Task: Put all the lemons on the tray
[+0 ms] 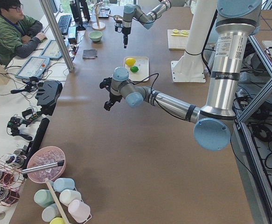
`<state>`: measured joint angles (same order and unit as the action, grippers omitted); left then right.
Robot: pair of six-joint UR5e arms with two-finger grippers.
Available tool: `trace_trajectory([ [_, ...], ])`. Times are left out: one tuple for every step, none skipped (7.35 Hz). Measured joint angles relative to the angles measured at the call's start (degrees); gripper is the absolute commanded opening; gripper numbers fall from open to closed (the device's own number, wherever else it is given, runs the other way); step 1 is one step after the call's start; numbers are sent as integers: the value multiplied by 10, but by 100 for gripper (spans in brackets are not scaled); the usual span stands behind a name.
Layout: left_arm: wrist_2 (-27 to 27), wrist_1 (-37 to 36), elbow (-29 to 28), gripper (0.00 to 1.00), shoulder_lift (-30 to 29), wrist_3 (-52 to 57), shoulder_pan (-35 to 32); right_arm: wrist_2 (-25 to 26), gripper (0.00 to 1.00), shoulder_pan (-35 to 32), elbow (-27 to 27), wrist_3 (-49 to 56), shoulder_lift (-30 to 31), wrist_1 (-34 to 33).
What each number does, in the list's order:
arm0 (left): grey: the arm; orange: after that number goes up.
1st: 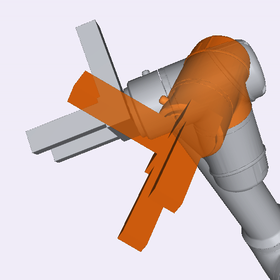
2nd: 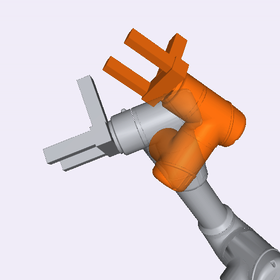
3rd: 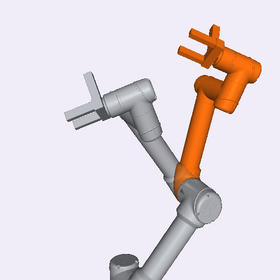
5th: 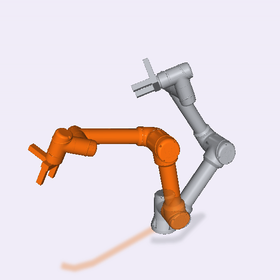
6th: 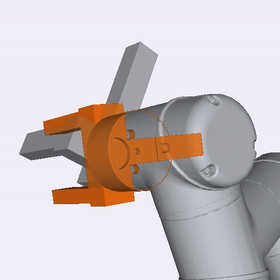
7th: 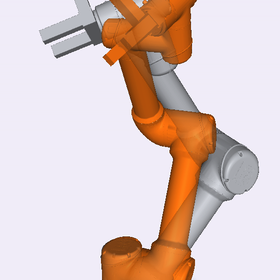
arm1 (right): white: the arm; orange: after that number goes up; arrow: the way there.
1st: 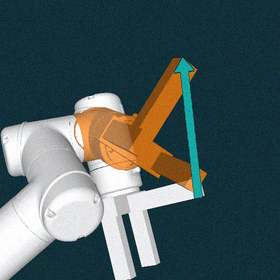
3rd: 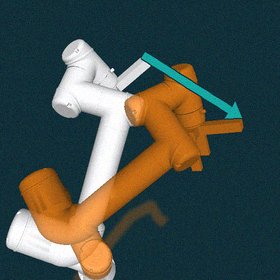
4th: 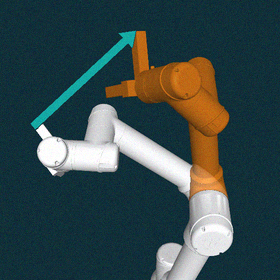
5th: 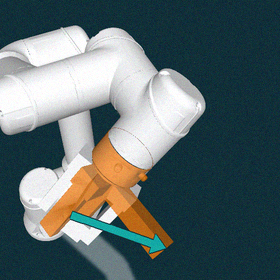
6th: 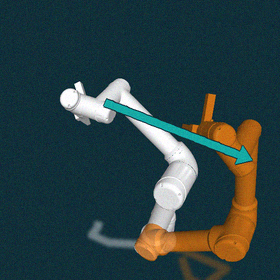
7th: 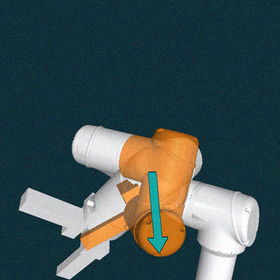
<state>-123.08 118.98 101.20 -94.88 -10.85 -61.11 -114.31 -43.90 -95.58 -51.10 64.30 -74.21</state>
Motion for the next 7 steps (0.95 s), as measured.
trace_trajectory([
  [-41,-2,-1,99,16,27,-42,-5,100,-26,-8,51,31,1],
  [-86,-11,-3,99,34,66,-92,-6,100,-56,-18,94,68,3],
  [-126,-42,-5,99,47,123,-146,-8,100,-91,-28,149,108,3],
  [-156,-102,-7,99,53,203,-198,-20,100,-135,-36,214,144,2],
  [-169,-177,-9,99,50,292,-238,-42,100,-183,-40,269,173,0],
  [-174,-260,-10,99,41,363,-269,-69,100,-239,-41,326,204,-3],
  [-176,-325,-13,99,39,404,-294,-89,100,-296,-39,388,237,-3],
])
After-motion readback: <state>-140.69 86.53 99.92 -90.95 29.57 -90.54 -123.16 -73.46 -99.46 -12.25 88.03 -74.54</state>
